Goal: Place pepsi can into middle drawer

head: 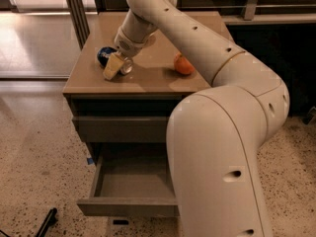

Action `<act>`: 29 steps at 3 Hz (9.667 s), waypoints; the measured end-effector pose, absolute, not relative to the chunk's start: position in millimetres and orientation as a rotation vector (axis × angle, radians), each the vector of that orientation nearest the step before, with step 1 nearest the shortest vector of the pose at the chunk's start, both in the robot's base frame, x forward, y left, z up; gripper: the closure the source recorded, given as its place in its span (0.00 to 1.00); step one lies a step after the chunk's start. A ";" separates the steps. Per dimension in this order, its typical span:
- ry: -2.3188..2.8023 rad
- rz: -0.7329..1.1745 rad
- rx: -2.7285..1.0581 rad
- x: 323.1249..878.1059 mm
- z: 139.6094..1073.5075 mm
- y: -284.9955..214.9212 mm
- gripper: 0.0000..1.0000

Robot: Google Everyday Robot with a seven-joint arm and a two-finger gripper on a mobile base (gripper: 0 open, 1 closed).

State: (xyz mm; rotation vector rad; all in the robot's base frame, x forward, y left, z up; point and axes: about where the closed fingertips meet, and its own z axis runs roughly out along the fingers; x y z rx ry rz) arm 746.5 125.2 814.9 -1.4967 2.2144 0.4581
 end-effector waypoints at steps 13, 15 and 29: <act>2.288 0.406 -1.106 489.5 909.2 -36.0 1.00; 2.505 0.293 -0.783 476.7 790.9 -85.0 1.00; 2.981 0.547 -0.440 509.9 426.5 -95.1 0.00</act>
Offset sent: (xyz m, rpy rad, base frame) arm -0.0107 0.0024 0.0324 -0.0389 -0.0365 0.1160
